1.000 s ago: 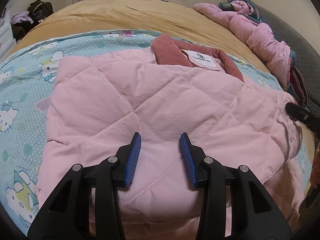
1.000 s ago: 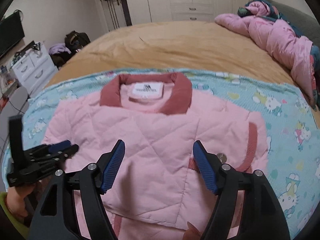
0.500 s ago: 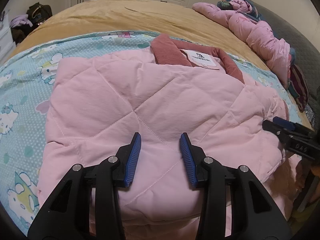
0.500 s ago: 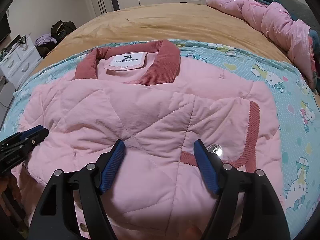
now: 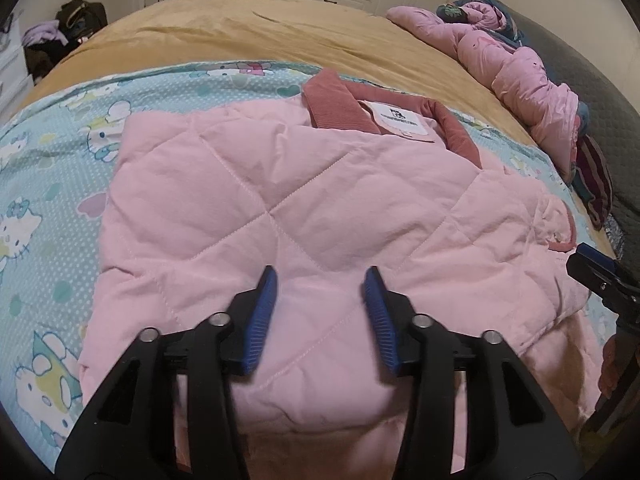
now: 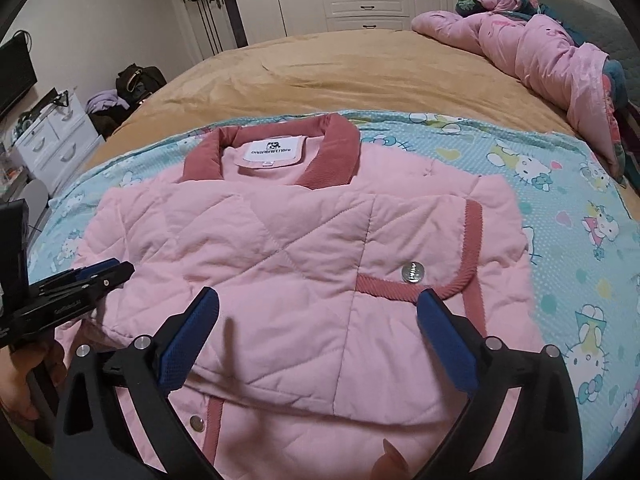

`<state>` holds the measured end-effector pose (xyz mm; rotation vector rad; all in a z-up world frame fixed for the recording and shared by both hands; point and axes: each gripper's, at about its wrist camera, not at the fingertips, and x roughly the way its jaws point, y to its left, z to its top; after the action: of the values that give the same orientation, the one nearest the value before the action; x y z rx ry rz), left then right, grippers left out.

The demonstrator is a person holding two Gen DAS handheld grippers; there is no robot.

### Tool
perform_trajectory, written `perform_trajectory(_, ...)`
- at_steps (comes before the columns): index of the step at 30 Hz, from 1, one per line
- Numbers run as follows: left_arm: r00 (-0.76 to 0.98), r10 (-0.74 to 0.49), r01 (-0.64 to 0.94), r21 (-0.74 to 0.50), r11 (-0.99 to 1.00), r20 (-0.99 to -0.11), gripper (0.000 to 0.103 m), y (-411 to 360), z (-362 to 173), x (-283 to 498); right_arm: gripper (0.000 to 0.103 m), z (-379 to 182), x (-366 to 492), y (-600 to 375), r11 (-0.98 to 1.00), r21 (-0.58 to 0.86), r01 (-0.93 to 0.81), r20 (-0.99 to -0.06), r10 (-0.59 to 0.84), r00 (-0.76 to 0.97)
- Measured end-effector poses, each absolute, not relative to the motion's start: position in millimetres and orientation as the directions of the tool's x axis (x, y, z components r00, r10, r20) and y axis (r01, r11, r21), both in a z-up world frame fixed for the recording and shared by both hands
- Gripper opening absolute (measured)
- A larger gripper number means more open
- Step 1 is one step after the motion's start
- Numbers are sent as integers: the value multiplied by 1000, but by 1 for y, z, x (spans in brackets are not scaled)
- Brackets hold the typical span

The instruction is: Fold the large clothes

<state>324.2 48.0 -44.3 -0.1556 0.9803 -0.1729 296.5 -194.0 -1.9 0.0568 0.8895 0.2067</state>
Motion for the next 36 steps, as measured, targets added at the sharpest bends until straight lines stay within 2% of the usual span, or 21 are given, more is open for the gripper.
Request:
perform_trajectory(3, 541, -221, 85, -209, 974, -811, 63, 45, -39, 319, 99, 5, 292, -198, 978, 144, -149, -758, 206, 619)
perform_trajectory(12, 547, -201, 85, -185, 979, -813, 94, 40, -21, 304, 99, 23, 275, -204, 973, 171, -153, -734, 230, 639)
perform_trajectory(36, 638, -192, 101, -166, 981, -746, 94, 27, 51, 260, 99, 82, 226, -212, 968, 179, -177, -651, 251, 716)
